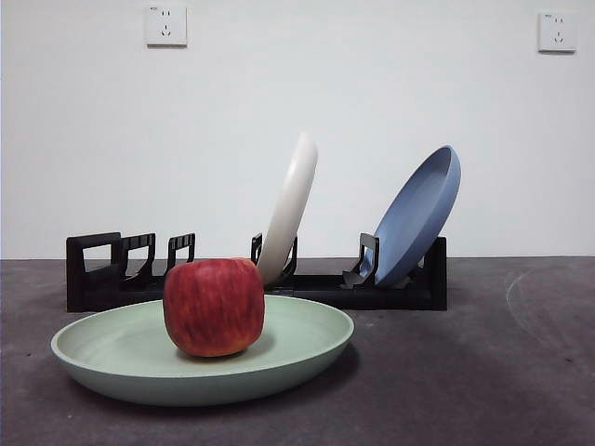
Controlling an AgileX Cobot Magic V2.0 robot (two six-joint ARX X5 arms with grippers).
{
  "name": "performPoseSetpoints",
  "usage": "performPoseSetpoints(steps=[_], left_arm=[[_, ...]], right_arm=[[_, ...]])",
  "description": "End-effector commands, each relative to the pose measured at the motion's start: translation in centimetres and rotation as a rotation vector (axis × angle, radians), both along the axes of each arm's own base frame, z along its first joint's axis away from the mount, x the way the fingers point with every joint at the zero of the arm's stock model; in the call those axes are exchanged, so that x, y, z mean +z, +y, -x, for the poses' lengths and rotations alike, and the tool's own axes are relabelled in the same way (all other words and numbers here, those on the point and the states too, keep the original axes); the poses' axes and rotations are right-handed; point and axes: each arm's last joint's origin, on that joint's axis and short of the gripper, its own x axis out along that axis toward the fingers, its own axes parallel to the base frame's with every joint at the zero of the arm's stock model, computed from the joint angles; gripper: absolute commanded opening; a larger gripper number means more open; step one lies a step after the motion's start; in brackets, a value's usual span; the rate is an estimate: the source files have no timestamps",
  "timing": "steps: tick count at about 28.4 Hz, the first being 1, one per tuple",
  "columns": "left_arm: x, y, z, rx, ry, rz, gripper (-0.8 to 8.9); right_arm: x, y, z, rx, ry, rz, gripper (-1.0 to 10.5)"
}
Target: Take the green plate from the plate rack,put the plate on the table,take the apple from the table,put the apple in the plate
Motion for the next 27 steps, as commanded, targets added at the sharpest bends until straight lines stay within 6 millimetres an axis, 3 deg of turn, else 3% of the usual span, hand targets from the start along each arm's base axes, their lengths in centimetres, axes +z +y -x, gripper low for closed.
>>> performPoseSetpoints(steps=[1,5,10,20,27], left_arm=[[-0.2,0.0,0.0,-0.002,-0.004,-0.011,-0.04],[-0.2,0.0,0.0,-0.002,-0.004,-0.011,-0.04],[-0.2,0.0,0.0,-0.002,-0.004,-0.011,-0.04],[-0.2,0.0,-0.1,-0.002,-0.001,-0.011,-0.04],[-0.3,0.0,-0.1,-0.002,0.017,-0.012,-0.04]], right_arm=[[-3.6,-0.1,-0.2,0.006,0.039,0.012,0.0],[-6.9,-0.1,0.0,0.011,0.048,0.011,0.0],[-9.0,-0.1,0.5,0.017,0.043,0.011,0.0],[-10.8,-0.1,1.2,0.023,0.146,0.048,0.0],[-10.8,-0.1,1.2,0.032,0.145,0.068,0.0]])
